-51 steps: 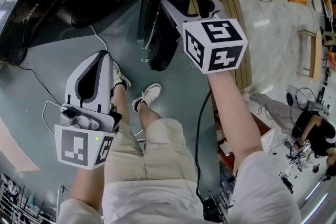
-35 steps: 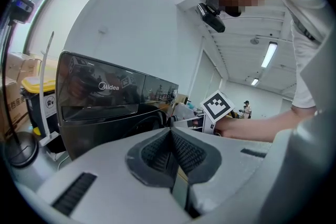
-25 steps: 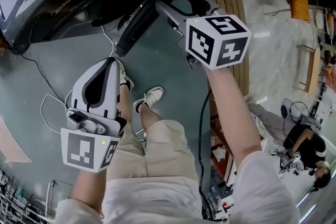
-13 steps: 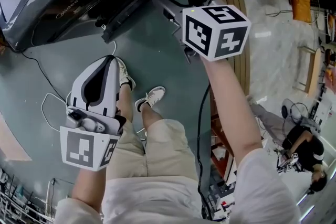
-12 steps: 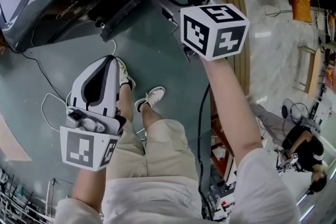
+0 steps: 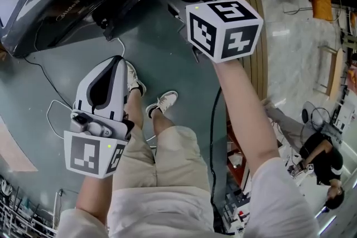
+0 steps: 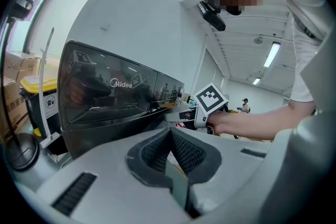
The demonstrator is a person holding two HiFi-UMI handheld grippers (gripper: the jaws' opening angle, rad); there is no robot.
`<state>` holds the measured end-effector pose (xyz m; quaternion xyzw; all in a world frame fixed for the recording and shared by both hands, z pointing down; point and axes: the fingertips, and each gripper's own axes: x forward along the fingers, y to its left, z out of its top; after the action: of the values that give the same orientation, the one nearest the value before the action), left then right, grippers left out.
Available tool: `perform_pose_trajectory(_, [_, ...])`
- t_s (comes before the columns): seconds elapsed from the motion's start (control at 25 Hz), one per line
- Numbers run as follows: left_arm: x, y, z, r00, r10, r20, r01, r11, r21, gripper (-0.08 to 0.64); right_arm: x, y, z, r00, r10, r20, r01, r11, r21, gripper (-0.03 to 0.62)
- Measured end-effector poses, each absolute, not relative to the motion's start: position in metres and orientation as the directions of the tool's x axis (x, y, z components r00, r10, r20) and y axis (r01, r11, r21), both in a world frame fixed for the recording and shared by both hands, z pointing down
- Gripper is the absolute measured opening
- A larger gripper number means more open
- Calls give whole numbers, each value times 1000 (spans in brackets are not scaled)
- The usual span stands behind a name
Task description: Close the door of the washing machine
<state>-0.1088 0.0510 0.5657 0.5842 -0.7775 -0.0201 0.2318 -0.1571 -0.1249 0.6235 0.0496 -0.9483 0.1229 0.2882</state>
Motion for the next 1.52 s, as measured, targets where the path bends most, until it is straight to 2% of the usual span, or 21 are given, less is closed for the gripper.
perform_pose_trajectory(0.44, [-113, 22, 540, -162, -927, 340, -927, 260, 268, 5, -160, -123, 618, -829, -30, 558, -168, 966, -198, 314])
perform_pose_trajectory(0.48, [-112, 19, 538, -157, -927, 340, -930, 255, 265, 5, -158, -124, 617, -826, -36, 563, -164, 970, -178, 298])
perform_pose_trajectory(0.6, [-109, 10, 528, -141, -930, 339, -937, 236, 258, 5, -147, -128, 612, -810, -88, 580, -172, 981, -92, 174])
perform_pose_trajectory(0.8, [-108, 4, 516, -113, -937, 332, -950, 200, 241, 5, -121, -137, 587, -820, -149, 553, -205, 978, -41, 135])
perform_pose_trajectory(1.04, [-101, -5, 485, -85, -945, 315, -963, 159, 216, 5, -80, -143, 548, -817, -217, 534, -274, 961, -28, 40])
perform_pose_trajectory(1.24, [-97, -21, 441, -44, -956, 291, -981, 96, 169, 5, -33, -154, 504, -792, -316, 522, -396, 917, -45, 1])
perform_pose_trajectory(1.52, [-77, -30, 359, 4, -975, 223, -993, 23, 119, 5, 29, -155, 419, -804, -380, 457, -481, 868, -124, -3])
